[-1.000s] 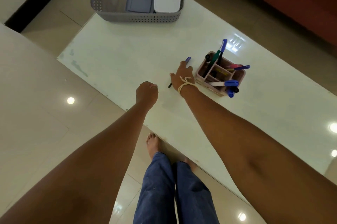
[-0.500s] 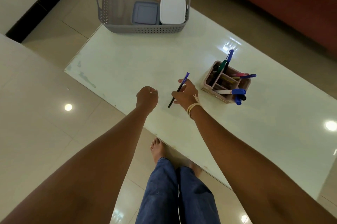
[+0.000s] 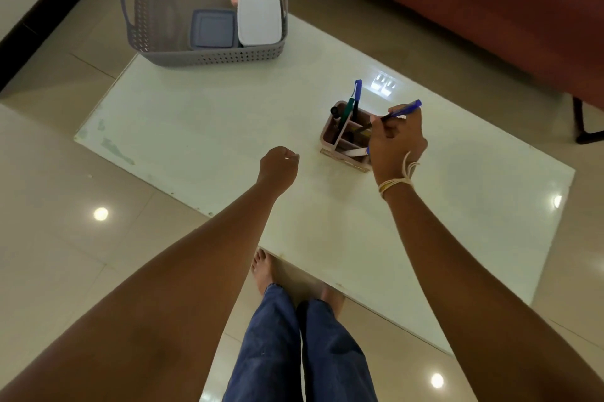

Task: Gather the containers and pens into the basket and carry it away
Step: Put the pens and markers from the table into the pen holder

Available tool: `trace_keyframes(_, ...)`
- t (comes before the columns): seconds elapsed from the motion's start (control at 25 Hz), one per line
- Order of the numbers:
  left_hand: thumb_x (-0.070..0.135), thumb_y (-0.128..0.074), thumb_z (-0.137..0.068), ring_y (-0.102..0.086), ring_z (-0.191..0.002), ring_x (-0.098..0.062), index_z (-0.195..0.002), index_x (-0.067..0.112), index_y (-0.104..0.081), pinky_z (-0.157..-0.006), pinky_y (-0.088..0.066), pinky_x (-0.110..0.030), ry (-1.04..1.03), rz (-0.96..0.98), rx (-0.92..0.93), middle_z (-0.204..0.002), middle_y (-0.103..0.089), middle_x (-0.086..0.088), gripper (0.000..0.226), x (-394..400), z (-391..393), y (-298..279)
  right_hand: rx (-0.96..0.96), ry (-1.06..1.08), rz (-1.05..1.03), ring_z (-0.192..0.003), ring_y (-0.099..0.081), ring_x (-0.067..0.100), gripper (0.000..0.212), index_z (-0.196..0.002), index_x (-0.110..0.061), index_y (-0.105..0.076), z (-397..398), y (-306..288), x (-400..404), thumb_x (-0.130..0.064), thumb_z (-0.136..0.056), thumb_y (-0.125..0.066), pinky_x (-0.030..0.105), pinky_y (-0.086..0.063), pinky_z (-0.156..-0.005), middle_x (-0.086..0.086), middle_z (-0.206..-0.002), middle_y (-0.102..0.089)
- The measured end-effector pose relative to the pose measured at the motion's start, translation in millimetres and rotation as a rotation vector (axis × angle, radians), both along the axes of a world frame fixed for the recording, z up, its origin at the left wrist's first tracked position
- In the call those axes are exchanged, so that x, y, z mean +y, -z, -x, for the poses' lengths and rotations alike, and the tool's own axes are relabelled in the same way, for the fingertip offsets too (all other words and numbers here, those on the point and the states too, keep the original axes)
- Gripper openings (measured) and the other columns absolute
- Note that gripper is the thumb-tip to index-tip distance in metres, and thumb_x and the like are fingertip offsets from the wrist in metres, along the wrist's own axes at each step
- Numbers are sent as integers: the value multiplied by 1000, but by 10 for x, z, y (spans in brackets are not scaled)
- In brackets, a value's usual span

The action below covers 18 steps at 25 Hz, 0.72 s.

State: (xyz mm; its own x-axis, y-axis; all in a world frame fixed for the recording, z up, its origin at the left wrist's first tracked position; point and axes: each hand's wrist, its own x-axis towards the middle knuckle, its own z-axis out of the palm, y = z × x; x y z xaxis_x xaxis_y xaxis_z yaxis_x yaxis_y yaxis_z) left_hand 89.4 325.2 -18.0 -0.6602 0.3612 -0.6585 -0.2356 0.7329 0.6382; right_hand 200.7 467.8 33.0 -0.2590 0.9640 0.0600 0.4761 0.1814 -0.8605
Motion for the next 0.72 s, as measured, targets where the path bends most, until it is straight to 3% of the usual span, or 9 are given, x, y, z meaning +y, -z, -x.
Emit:
trace_keyframes(0.12, 23, -52, -94, -64, -109, -33, -101, 6, -64, -95, -53, -44, 60, -7, 22, -111, -69, -14, 22, 108, 6, -7, -168, -115, 54, -62, -59, 7, 12, -97, -7, -62, -38, 74, 145, -16, -89, -65, -4, -41, -61, 0, -79, -65)
trace_keyframes(0.32, 26, -51, -95, -64, -109, -33, -97, 10, -62, -91, -54, -43, 99, -17, 45, -113, -68, -14, 20, 261, 57, -53, -345, -229, 97, -75, -55, 10, 18, -99, -9, -67, 66, 126, 264, -24, -91, -63, 1, -37, -61, -3, -84, -61)
trace_keyframes(0.44, 26, -51, -95, -64, -107, -33, -91, 14, -58, -88, -54, -42, 100, -31, 38, -112, -68, -14, 14, 348, 54, -80, -277, -130, 78, -74, -56, 11, 22, -90, -10, -68, 29, 110, 297, -30, -92, -60, 7, -38, -62, -3, -81, -64)
trace_keyframes(0.56, 25, -49, -96, -65, -105, -33, -93, 13, -58, -89, -55, -43, 110, -37, 43, -111, -68, -15, 15, 453, 53, -112, -177, 108, 46, -77, -56, 14, 22, -90, -7, -65, -82, 121, 322, -23, -95, -50, 18, -41, -66, 4, -86, -64)
trace_keyframes(0.64, 24, -48, -96, -65, -104, -33, -103, 9, -60, -90, -56, -45, 111, -28, 48, -113, -67, -16, 20, 529, 54, -121, -171, 261, 209, -87, -60, 20, 22, -103, -7, -64, -185, 199, 410, -16, -94, -47, 19, -43, -68, 10, -102, -66)
trace_keyframes(0.72, 25, -48, -96, -66, -96, -31, -119, 11, -56, -81, -57, -42, 83, -19, 11, -116, -65, -16, 28, 599, 52, -136, -204, 252, 536, -95, -59, 25, 31, -121, -9, -58, -273, 325, 501, -14, -92, -46, 29, -52, -76, 13, -119, -62)
